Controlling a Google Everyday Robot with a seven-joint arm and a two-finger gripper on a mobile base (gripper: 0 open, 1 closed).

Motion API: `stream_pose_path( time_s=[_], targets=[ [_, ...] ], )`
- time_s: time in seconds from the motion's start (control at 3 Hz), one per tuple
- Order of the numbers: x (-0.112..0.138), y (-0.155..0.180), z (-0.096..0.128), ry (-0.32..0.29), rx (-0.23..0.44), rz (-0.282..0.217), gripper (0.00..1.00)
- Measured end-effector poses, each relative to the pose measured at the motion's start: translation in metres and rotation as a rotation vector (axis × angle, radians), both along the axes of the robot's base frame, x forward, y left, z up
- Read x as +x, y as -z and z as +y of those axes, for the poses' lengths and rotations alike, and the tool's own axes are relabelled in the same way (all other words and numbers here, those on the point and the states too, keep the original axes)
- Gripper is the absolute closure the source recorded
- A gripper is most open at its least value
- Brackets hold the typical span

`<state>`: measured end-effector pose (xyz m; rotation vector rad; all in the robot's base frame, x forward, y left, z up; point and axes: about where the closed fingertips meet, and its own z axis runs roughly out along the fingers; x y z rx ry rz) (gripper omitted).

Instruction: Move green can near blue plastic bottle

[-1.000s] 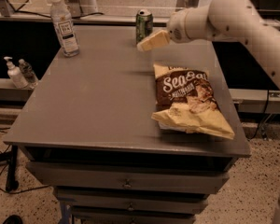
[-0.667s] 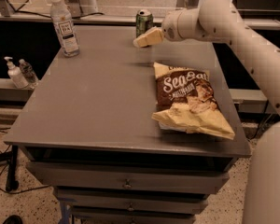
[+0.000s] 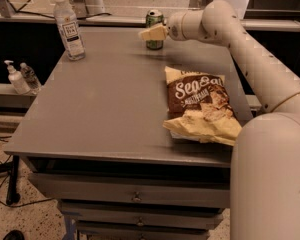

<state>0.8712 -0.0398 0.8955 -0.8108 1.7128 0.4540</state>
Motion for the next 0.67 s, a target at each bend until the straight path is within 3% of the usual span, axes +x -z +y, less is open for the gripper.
stream_pose_path(
  time_s=[0.67],
  targets=[
    [0.0112,0.0,0.007,0.01,0.03,0.026,0.64]
  ],
)
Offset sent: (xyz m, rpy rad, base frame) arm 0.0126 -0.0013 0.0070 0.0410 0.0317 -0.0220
